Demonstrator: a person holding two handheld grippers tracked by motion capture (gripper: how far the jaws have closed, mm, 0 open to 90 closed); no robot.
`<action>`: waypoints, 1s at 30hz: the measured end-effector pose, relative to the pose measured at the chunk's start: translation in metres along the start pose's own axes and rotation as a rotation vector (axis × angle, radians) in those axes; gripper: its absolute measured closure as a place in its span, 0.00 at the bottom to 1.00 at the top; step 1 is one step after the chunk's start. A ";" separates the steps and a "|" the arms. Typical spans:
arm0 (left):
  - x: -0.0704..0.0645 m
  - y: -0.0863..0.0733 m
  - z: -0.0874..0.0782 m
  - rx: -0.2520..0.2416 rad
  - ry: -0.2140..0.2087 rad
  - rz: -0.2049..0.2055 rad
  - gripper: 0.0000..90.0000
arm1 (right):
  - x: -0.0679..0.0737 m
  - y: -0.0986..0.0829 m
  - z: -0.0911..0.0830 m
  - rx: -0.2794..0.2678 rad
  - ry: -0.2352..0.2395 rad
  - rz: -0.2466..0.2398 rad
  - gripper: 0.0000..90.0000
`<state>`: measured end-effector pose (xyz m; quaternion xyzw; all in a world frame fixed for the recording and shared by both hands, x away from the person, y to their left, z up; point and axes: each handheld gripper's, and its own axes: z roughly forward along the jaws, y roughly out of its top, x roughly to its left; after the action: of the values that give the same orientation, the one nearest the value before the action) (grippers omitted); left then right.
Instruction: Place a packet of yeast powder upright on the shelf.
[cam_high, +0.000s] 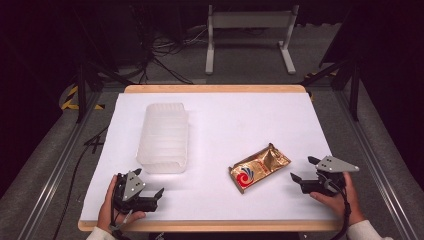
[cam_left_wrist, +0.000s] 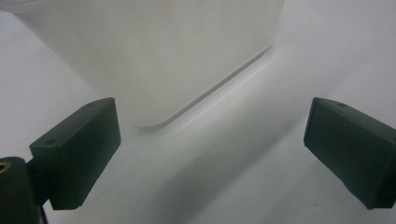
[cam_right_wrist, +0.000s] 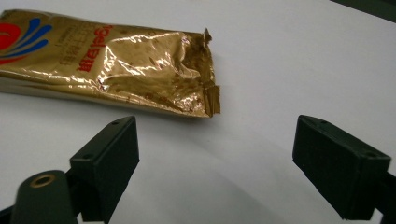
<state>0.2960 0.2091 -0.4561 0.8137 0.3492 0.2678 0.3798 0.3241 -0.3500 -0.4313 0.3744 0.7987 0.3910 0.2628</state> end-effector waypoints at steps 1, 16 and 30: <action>0.000 0.000 0.000 0.001 -0.001 0.004 0.05 | 0.000 0.002 0.002 0.004 0.002 0.002 0.17; -0.001 0.000 0.001 0.009 0.005 0.016 0.05 | 0.001 0.015 0.032 0.028 0.067 0.143 0.26; -0.001 0.000 0.001 0.010 0.000 0.009 0.06 | 0.001 0.025 0.058 0.106 0.077 0.346 0.23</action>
<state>0.2956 0.2078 -0.4573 0.8171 0.3470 0.2675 0.3747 0.3745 -0.3145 -0.4434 0.5042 0.7514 0.4018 0.1405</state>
